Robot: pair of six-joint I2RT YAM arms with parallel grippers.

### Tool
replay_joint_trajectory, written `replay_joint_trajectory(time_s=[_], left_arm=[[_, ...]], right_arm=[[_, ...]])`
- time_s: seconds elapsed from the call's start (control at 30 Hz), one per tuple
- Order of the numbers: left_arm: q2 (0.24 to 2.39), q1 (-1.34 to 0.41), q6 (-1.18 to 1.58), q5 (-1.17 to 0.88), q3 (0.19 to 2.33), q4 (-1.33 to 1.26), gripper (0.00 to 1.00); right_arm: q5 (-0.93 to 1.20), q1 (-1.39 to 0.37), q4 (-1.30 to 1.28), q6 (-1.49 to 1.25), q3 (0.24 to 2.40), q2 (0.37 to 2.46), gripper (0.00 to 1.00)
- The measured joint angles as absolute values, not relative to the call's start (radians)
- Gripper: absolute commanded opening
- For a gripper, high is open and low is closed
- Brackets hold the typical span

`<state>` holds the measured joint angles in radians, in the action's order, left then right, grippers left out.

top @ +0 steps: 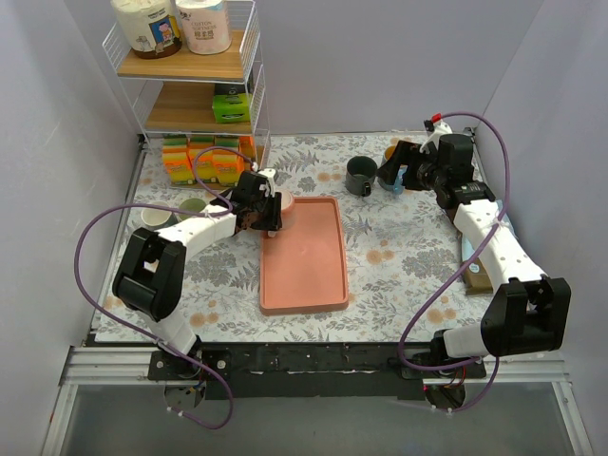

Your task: Turn the mug right side up

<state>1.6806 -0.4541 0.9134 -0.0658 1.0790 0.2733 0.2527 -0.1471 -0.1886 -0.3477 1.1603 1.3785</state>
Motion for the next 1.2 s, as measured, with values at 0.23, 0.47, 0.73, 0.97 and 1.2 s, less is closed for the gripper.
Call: replay_joint_trajectory(time_s=[0.23,0.47,0.73,0.97,1.2], left_arm=[[1.681,-0.457,0.94,-0.053,1.084,0.262,0.0],[1.682,-0.455,0.947,-0.044,1.084,0.266,0.0],[1.673,-0.453,0.969,-0.088,1.084,0.27,0.0],[1.624,-0.453,1.048,-0.196,1.105,0.273,0.0],[1.492,-0.453,1.151,-0.3,1.132,0.179,0.0]], right_arm=[[0.267,-0.147,-0.187,-0.363,1.147,1.378,0.89],[0.276,-0.147,-0.186,-0.365,1.147,1.376,0.89],[0.318,-0.147,-0.173,-0.383,1.121,1.36,0.96],[0.464,-0.147,0.007,-0.499,0.968,1.308,0.91],[0.69,-0.172,0.414,-0.774,0.809,1.313,0.82]])
